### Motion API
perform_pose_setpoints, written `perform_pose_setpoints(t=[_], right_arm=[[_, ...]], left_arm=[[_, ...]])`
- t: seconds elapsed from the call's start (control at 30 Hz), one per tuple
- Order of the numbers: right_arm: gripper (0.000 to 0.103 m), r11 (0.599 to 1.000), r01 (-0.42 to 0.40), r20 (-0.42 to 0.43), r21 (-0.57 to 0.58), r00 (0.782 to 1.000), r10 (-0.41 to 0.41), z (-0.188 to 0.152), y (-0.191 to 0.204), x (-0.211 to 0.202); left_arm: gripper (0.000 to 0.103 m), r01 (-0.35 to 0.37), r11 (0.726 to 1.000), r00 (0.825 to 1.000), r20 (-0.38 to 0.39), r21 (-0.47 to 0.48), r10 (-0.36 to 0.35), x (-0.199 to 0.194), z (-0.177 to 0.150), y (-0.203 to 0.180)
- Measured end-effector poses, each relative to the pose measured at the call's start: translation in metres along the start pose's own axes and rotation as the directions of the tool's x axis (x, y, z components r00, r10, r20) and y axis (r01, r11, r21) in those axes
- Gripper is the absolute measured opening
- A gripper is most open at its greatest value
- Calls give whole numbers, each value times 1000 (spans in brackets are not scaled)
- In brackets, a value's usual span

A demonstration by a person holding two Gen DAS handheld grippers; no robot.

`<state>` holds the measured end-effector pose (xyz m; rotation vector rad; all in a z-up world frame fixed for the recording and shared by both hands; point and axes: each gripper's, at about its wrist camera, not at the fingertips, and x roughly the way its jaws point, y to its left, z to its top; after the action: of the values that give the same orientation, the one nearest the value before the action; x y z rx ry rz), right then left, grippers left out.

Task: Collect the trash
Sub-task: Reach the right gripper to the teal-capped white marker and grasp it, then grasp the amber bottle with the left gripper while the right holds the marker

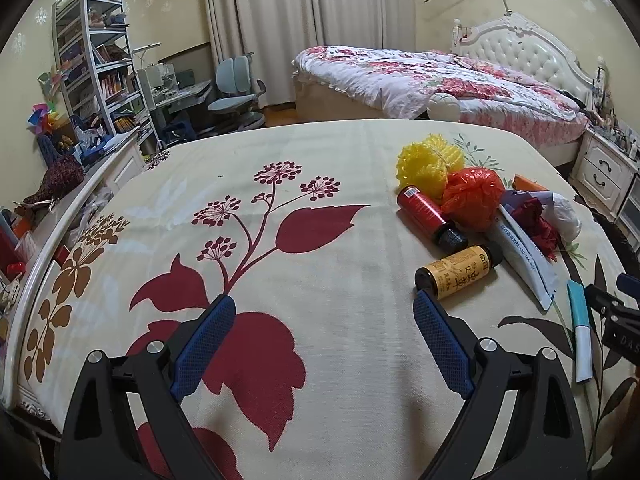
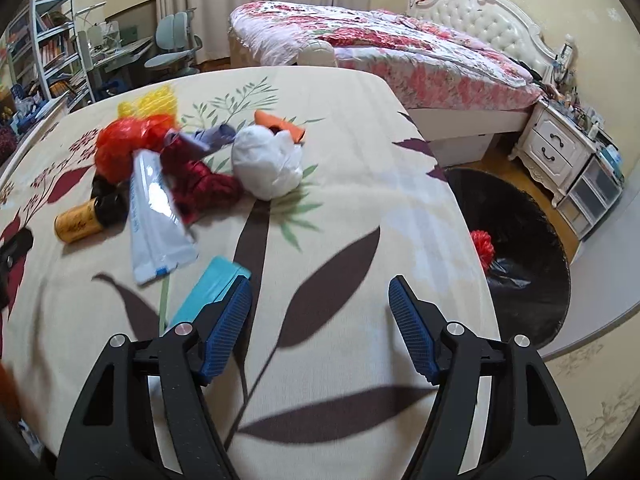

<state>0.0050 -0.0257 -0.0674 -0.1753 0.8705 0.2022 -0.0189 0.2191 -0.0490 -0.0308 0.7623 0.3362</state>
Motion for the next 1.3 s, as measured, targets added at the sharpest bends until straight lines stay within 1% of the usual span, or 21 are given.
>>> perform_pose_setpoints(t=[0.07,0.2,0.3,0.4,0.5,0.57,0.6,0.63,0.67,0.7,0.73,0.8,1.03,1.13,1.2,1.3], right_arm=[[69,1000,15,4,5,1000,-15,5,0,0],[69,1000,10,21,25,1000,-10,5,2,-14],[69,999,-30,18,23,999,29,1,12,-22],[69,997,-75,2,-5,997,75,-6,30,-26],[69,995,-81,-25,-51,997,80,-14,46,-23],[63,996,-68,-36,-58,997,66,-18,46,-19],[59,996,-81,-33,-45,996,79,-18,44,-20],[50,996,-82,-35,-32,996,81,-19,41,-20],[45,996,-86,-35,-26,996,85,-19,38,-21],[33,996,-92,-36,-23,995,91,-19,36,-21],[25,995,-95,-37,-21,995,95,-19,34,-21],[19,996,-89,-36,-25,995,89,-18,30,-21],[18,997,-73,-26,13,997,73,-15,6,-14],[18,996,-78,-22,33,997,78,-14,-2,-12],[18,996,-83,-20,41,996,83,-14,-7,-11],[19,995,-91,-17,46,996,92,-14,-11,-10]], left_arm=[[90,3,1000,1000,-3,-1,-3,2,0,2],[90,2,1000,1000,3,-5,-2,3,-1,8],[90,2,1000,1000,6,-9,-2,3,-2,12],[90,9,1000,1000,5,-16,-9,3,-2,13],[90,11,1000,1000,6,-17,-11,3,-2,13],[90,12,1000,1000,6,-20,-12,3,-3,13],[90,13,1000,1000,7,-21,-13,2,-3,14],[90,14,1000,1000,7,-19,-13,2,-3,13],[90,14,1000,1000,7,-16,-14,3,-3,13],[90,15,1000,1000,7,-12,-15,3,-3,11],[90,18,1000,1000,9,-7,-17,3,-3,10],[90,24,1000,1000,9,4,-24,3,-2,6],[90,64,997,998,11,52,-64,8,6,-19],[90,82,994,996,9,77,-83,12,12,-31],[90,75,994,997,14,74,-77,13,17,-33],[90,55,998,998,21,42,-56,15,23,-27]])
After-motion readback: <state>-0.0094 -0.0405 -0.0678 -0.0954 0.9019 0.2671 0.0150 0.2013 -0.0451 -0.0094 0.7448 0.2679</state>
